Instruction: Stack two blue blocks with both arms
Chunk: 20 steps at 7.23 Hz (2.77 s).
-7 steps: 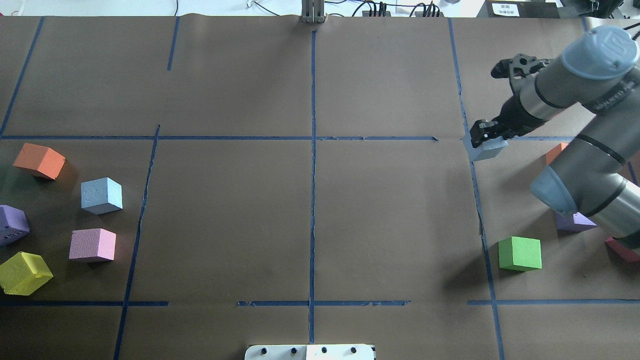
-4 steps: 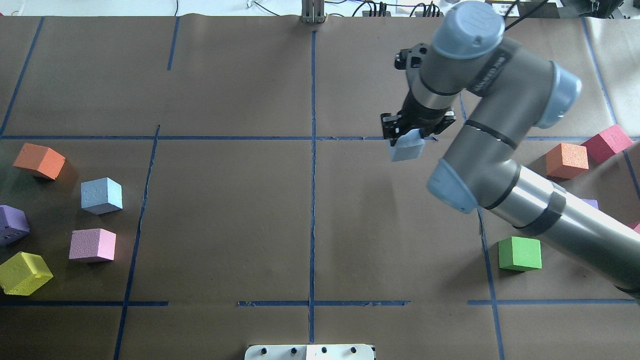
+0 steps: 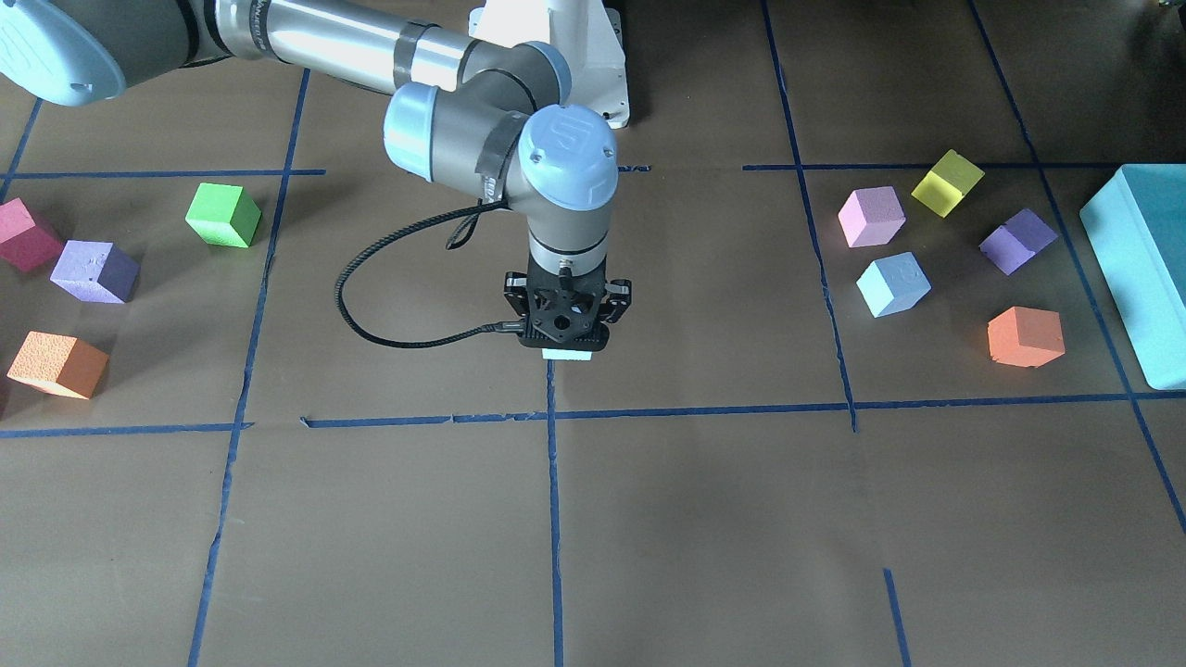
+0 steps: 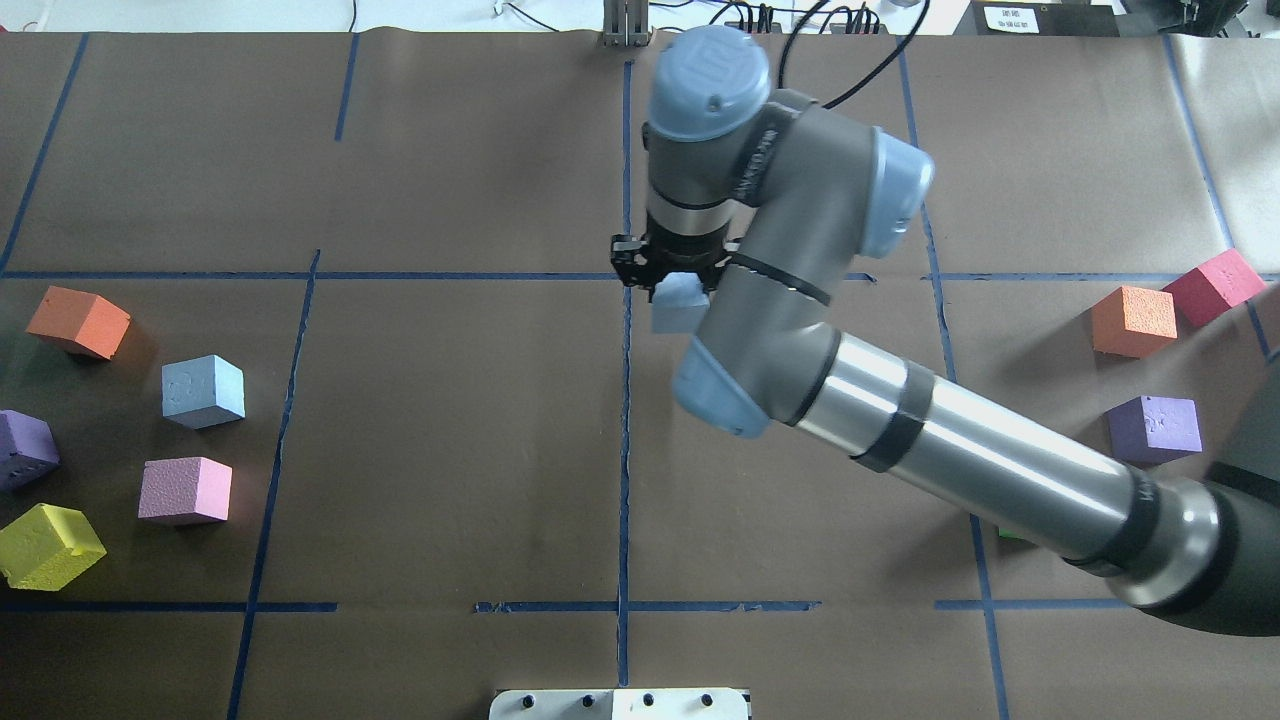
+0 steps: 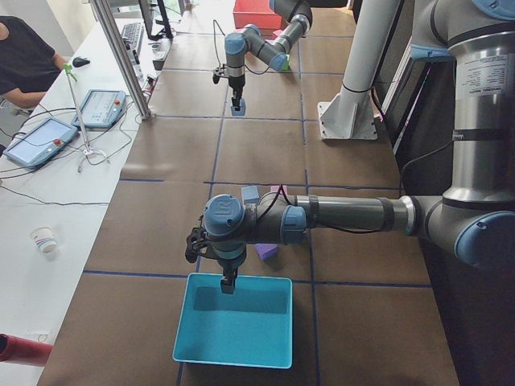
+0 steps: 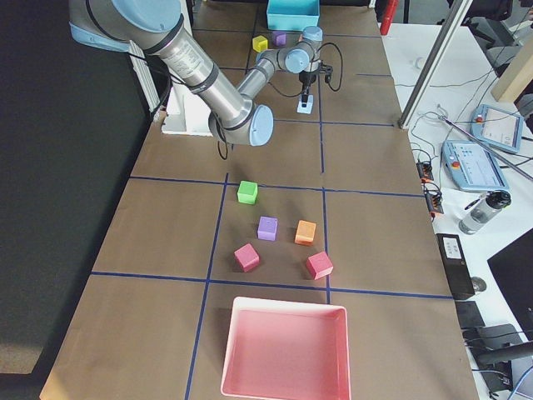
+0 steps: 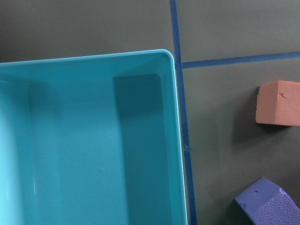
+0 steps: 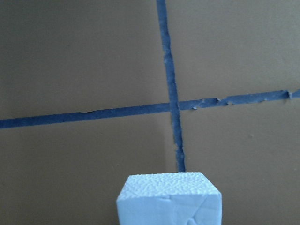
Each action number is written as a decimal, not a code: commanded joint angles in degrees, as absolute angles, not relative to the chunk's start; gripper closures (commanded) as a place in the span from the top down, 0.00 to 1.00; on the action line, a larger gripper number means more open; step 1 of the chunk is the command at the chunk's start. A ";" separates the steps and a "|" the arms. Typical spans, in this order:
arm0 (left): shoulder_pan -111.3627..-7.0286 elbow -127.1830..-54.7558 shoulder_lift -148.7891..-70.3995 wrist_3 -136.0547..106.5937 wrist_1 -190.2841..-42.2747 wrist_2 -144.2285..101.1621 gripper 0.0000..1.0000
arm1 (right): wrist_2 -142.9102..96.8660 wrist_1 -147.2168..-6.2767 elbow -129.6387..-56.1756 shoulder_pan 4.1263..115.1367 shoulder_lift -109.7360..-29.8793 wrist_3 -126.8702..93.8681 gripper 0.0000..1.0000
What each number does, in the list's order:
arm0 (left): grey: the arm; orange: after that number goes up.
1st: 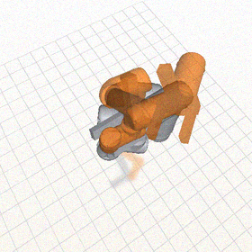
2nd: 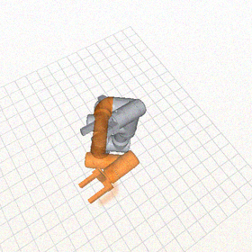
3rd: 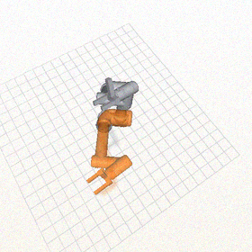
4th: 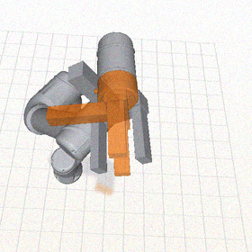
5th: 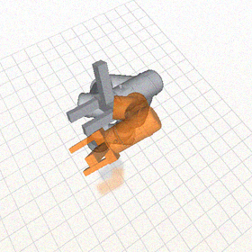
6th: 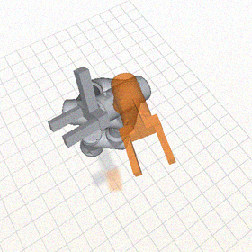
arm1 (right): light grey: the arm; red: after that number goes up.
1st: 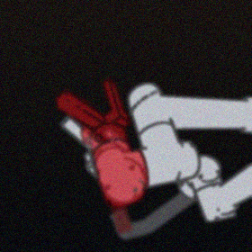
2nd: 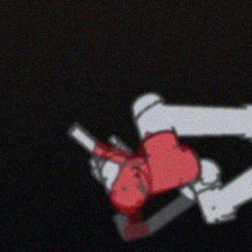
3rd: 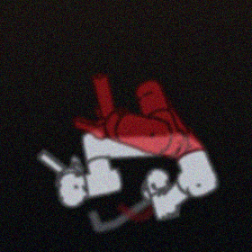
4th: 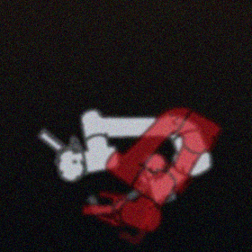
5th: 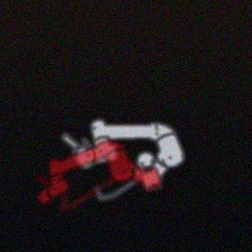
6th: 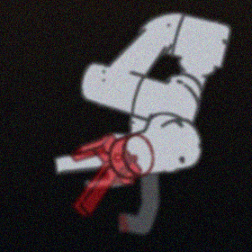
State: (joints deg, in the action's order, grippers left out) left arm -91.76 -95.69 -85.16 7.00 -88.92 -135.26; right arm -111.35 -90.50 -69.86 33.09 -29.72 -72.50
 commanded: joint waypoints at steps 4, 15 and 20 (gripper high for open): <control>-91.76 -95.98 -85.17 6.86 -88.86 -135.35 1.00 | -110.65 -88.51 -68.02 32.08 -31.02 -73.48 0.02; -91.76 -96.06 -85.60 6.59 -88.86 -135.35 1.00 | -111.35 -89.03 -74.51 34.26 -34.36 -73.13 1.00; -90.53 -102.37 -86.22 6.24 -88.77 -135.96 1.00 | -116.87 -111.76 -97.95 42.07 -35.06 -68.76 1.00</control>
